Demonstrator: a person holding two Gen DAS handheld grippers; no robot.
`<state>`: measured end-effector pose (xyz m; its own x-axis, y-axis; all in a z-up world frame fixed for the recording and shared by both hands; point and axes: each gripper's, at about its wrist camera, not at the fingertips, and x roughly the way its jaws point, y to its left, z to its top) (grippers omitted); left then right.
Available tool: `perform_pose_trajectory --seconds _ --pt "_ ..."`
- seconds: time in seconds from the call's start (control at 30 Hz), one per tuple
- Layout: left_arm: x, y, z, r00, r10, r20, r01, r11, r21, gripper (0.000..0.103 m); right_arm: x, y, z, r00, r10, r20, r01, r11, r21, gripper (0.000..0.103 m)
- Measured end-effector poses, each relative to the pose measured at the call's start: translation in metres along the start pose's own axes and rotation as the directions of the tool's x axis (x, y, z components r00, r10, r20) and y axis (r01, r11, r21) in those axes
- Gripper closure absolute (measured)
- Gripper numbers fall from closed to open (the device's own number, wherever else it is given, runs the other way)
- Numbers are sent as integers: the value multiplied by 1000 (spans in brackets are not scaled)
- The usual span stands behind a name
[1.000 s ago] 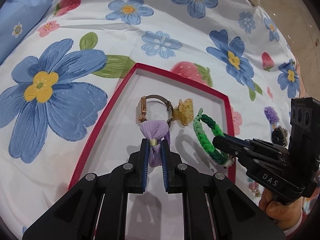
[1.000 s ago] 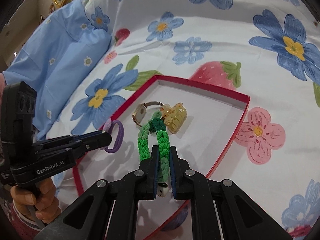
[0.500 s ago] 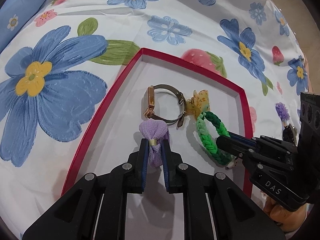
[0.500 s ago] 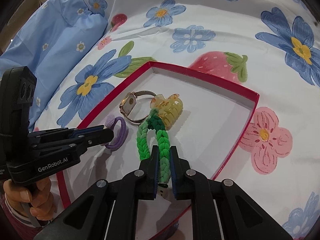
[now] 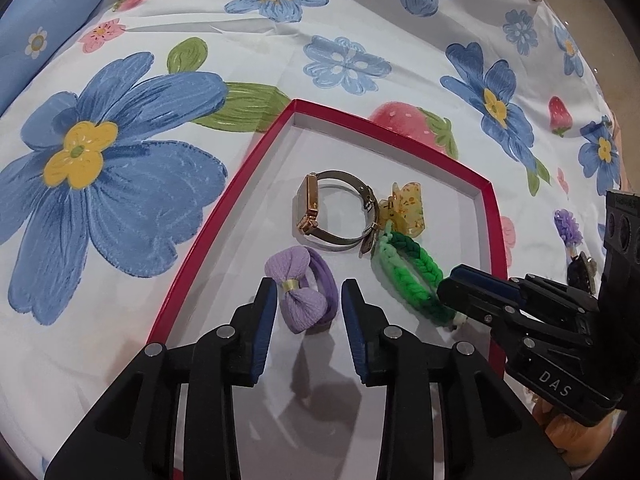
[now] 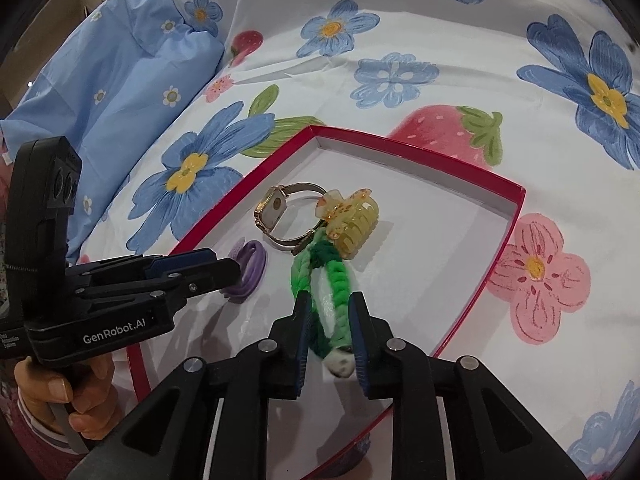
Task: Organize jewelry
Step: 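Open the left tool to release the bow tie while the right tool releases the braided tie, then withdraw both open tools from the tray toward the remaining jewelry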
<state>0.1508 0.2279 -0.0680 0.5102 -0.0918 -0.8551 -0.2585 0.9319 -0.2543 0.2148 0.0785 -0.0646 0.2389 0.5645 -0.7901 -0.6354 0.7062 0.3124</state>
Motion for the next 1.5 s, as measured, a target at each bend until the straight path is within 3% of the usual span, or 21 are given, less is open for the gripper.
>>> perform_pose_trajectory --seconds 0.33,0.4,0.5,0.7,1.07,1.5 --pt "-24 -3 -8 1000 -9 30 10 1000 -14 72 -23 0 -2 999 12 45 -13 1000 18 81" --pt "-31 -5 -11 999 -18 40 19 1000 -16 72 -35 -1 -6 997 20 69 -22 999 32 78" --pt "-44 -13 -16 998 -32 57 32 999 -10 72 -53 -4 -15 994 33 101 -38 998 51 65" --pt "-69 -36 -32 993 -71 90 70 997 23 65 -92 -18 -37 985 33 167 -50 994 100 63" --pt "-79 -90 -54 989 -134 70 125 985 119 66 -164 -61 -89 963 -70 260 11 976 219 59" --pt "-71 -135 -74 985 -169 16 163 967 194 66 -210 -111 -143 944 -192 267 98 939 331 57"
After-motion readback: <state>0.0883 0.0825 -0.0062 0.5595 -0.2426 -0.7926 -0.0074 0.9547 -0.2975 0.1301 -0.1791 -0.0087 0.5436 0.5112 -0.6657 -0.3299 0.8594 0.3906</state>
